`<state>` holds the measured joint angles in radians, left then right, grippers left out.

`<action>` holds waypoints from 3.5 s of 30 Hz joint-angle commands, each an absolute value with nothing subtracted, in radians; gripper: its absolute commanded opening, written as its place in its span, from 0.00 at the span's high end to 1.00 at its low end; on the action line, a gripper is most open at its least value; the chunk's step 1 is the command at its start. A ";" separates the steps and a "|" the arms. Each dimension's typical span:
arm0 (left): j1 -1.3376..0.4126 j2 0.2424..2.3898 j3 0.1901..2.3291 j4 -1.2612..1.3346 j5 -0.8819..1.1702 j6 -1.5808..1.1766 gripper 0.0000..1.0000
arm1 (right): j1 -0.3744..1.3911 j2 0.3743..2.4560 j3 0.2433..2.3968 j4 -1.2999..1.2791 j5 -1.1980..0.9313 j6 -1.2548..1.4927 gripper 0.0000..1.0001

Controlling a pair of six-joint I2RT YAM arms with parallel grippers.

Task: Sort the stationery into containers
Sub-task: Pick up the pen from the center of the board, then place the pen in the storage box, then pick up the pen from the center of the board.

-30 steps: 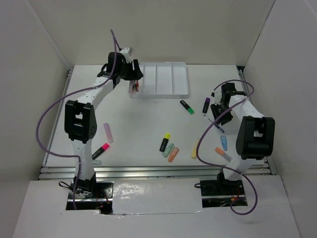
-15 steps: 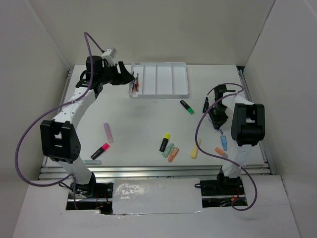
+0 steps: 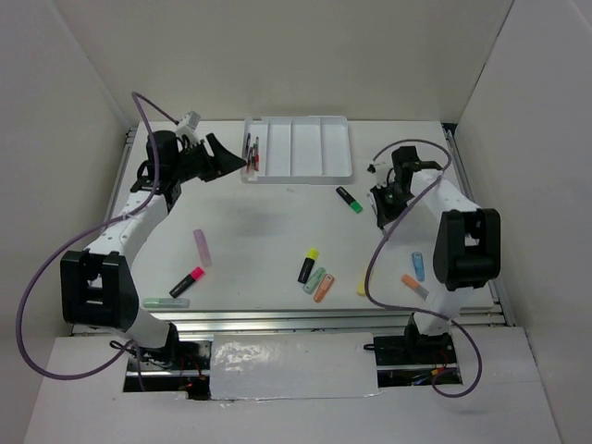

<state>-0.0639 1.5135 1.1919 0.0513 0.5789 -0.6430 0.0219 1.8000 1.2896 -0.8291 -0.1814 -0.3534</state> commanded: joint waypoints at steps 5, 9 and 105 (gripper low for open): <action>-0.150 1.437 0.942 0.449 0.716 -0.977 0.30 | 0.198 1.537 1.279 -0.638 -0.748 -0.082 1.00; -0.247 1.427 0.887 0.595 0.692 -0.982 0.32 | 0.311 1.568 1.328 -0.640 -0.880 -0.054 1.00; -0.057 1.602 1.507 -0.368 0.520 -0.129 0.02 | 0.087 1.151 0.948 -0.868 -0.335 -0.393 0.46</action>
